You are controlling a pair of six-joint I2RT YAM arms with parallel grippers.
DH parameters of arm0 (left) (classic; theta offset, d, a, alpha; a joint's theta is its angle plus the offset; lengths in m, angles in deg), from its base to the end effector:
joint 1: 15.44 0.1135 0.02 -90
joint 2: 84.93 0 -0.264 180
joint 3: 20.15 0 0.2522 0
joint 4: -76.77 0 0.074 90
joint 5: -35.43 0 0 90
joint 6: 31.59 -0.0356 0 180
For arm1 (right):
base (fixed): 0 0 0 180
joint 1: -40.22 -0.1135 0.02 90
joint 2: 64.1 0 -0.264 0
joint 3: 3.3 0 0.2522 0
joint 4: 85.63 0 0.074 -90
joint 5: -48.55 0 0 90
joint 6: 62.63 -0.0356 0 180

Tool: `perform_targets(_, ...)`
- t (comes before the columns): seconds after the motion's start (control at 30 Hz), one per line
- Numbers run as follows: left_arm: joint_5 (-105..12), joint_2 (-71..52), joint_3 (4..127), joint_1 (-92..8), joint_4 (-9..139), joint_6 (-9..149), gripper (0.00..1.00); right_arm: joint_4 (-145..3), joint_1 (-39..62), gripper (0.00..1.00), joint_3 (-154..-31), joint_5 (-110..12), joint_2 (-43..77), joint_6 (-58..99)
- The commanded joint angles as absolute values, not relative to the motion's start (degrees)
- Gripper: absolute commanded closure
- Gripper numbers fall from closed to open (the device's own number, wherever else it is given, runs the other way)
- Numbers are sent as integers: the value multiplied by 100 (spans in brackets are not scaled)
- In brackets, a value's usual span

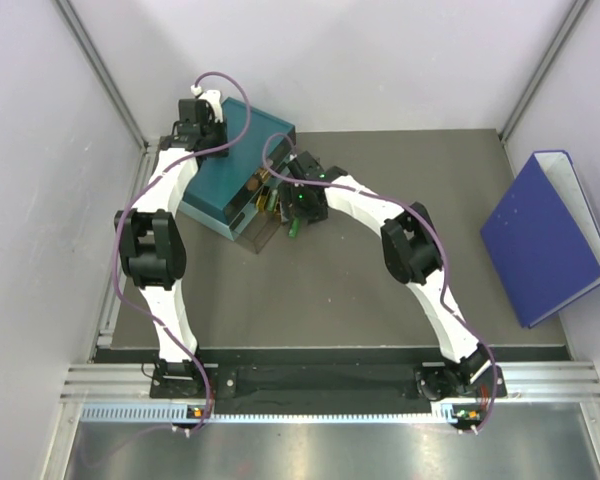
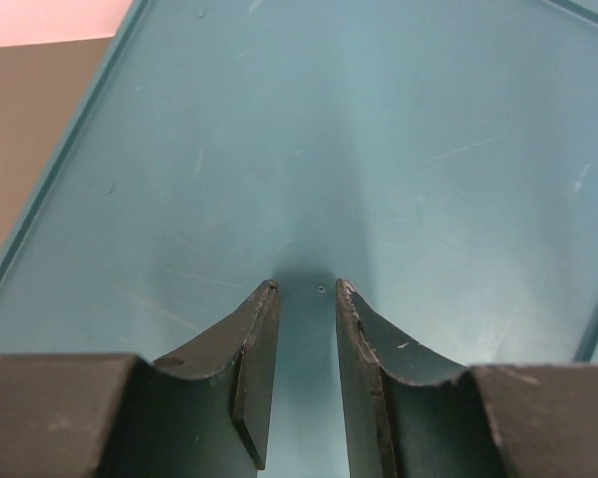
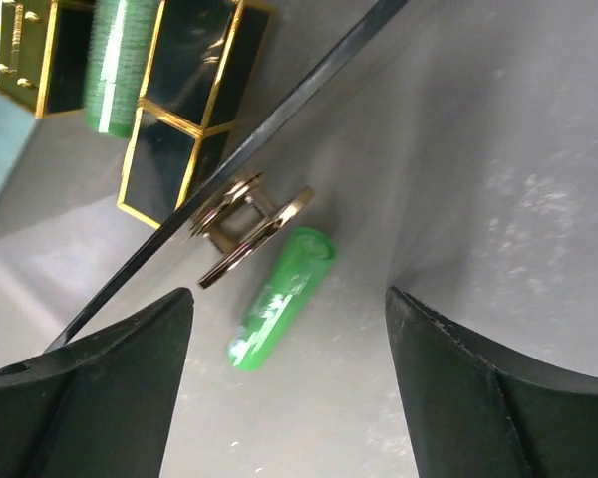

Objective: Organize the makeup

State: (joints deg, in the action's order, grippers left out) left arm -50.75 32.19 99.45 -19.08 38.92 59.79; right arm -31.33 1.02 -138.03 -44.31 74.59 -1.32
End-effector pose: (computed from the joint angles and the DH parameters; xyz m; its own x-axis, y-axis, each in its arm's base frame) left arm 0.4805 -0.0329 0.2960 -0.5804 0.0128 -0.8143 0.1036 0.9929 -0.0582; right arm 0.4077 0.3348 0.1772 -0.8909 -0.1079 -0.4411 -0.2552 0.9224 0.2898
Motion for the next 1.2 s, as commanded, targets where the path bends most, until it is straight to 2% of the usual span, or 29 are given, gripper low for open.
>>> perform_targets(0.0, -4419, 3979, 9328, -2054, 2065, 6227, 66, -2635, 5, 23, -13976, -3540, 7740, 424)
perform_targets(0.2, -4463, 3996, 9345, -2054, 2074, 6201, 66, -2915, 14, 28, -13238, -3284, 7529, 724)
perform_targets(0.3, -4463, 4005, 9354, -2054, 2074, 6201, 66, -2898, 14, 43, -13290, -3275, 7608, 812)
perform_targets(0.33, -4472, 4014, 9363, -2054, 2074, 6192, 66, -2906, 14, 53, -13342, -3301, 7635, 855)
perform_targets(0.43, -4534, 4005, 9389, -2054, 2056, 6148, 66, -2880, 40, 69, -13343, -3389, 7635, 926)
perform_targets(0.5, -4586, 4005, 9407, -2054, 2039, 6131, 66, -2766, 32, 69, -13352, -3477, 7643, 970)
perform_targets(0.6, -4595, 4005, 9450, -2054, 2004, 6131, 66, -2722, 67, 64, -13099, -3442, 7512, 970)
perform_targets(0.7, -4595, 4032, 9538, -2054, 1960, 6140, 66, -3003, 146, 50, -12642, -3284, 7100, 970)
perform_targets(0.73, -4613, 4031, 9547, -2054, 1951, 6131, 66, -3047, 198, 39, -12553, -3232, 6855, 979)
perform_targets(0.83, -4622, 4040, 9565, -2054, 1942, 6122, 66, -3205, 269, 28, -12254, -3249, 6380, 1215)
perform_targets(1.03, -4613, 4067, 9565, -2054, 1924, 6131, 66, -3285, 330, 15, -11358, -3109, 5228, 1893)
perform_targets(1.17, -4648, 4075, 9565, -2054, 1916, 6122, 66, -3469, 462, 15, -10584, -3152, 4428, 1963)
